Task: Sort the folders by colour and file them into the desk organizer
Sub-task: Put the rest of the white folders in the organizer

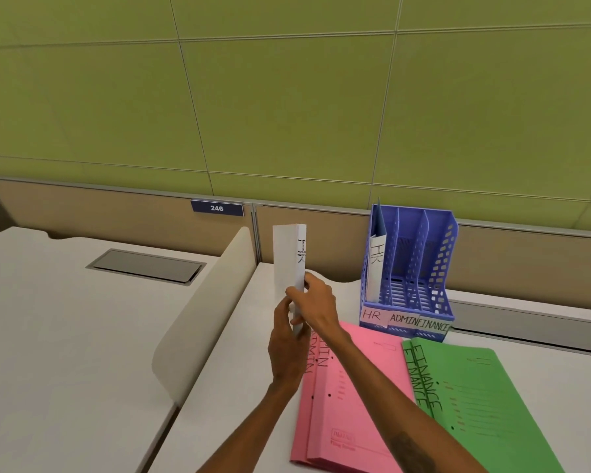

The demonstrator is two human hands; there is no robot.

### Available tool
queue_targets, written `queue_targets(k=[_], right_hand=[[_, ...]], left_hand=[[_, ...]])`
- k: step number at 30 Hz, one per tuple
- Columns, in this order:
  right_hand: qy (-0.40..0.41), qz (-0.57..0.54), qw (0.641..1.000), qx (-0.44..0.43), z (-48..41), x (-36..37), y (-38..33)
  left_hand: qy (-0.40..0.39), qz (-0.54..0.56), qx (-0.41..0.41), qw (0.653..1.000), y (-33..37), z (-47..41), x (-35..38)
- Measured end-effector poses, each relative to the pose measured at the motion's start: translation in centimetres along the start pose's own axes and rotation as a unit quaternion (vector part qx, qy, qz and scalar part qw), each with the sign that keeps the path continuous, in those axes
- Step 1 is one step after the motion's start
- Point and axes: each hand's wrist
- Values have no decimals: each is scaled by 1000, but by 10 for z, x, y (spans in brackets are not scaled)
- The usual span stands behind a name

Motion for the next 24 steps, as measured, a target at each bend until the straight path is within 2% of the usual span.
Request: queue_targets(k=[3,8,14,18,24], right_hand=[[10,-2,1000,-8,4,-15,6],[-45,19,999,24,4,-39,13],[-78,37,996,20,3,-64,18],[-44,24,999,18,6,-74,17],[43,-17,998,-33,12,-94,12]], left_hand=[[-3,38,10,999,9,7,15],[5,93,-12,996,16,20,37],[31,64,0,997,29,25,57],[29,90,-3,995,37,22,64],[-8,60,23,998,49,12,76]])
Point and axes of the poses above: each hand's wrist, its own z-axis away from the middle knuckle, its own x-axis out of the palm, y = z × x, and after that the axes turned 4 degrees about -x, right-handed
